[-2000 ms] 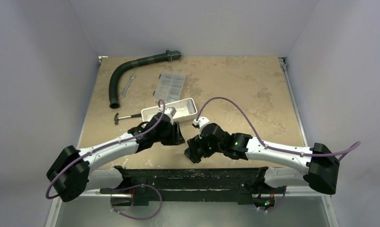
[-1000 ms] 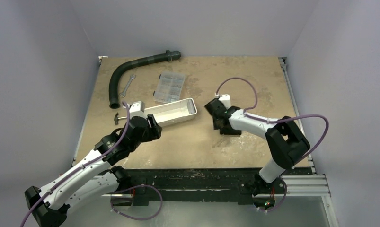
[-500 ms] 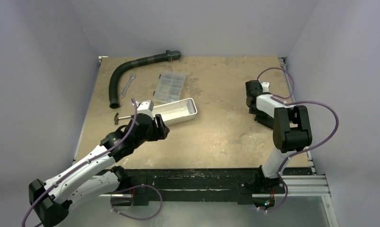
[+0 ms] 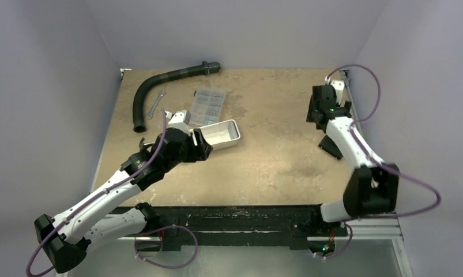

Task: Put the credit cards into the card holder
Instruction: Move the card holder to the corner of the board, then reset both arms

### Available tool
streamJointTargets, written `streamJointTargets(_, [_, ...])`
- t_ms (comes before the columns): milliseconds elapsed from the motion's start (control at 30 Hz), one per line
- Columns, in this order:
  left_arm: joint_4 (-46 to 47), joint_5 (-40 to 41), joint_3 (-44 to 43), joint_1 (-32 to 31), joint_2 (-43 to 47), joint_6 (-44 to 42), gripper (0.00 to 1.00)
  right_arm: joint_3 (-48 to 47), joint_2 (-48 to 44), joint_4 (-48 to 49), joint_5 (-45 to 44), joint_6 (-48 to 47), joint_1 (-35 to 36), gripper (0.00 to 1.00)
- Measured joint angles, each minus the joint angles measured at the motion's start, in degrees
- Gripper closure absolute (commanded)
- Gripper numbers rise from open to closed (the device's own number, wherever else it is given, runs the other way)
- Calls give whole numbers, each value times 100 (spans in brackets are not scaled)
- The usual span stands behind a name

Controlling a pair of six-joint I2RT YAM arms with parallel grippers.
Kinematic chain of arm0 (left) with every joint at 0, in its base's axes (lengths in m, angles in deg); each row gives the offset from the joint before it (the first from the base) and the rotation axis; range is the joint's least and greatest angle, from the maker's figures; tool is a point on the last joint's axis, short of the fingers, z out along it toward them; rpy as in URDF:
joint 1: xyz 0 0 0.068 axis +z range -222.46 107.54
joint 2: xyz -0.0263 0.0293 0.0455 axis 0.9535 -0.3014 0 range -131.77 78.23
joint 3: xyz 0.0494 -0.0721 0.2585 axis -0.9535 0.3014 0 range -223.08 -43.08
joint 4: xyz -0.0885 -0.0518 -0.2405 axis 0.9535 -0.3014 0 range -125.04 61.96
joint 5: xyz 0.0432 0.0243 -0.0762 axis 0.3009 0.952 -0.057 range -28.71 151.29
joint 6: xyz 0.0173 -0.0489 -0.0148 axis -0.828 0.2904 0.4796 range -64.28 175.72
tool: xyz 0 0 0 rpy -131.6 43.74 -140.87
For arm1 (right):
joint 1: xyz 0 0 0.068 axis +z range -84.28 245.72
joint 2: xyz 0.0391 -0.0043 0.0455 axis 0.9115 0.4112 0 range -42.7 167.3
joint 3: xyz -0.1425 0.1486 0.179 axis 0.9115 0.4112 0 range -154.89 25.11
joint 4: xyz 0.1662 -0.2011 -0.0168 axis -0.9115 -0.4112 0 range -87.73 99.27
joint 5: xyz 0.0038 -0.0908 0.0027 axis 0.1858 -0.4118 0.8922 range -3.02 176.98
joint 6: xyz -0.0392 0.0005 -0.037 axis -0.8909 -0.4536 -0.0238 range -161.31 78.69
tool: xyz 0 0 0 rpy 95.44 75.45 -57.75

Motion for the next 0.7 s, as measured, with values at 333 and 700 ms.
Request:
streamJointTargets(333, [-162, 678, -2308, 0, -284, -645, 34, -1609, -3934, 50, 2347, 0, 581, 1])
streamJointTargets(700, [-39, 1392, -4011, 0, -138, -1578, 30, -2415, -5090, -42, 2426, 0, 575, 1])
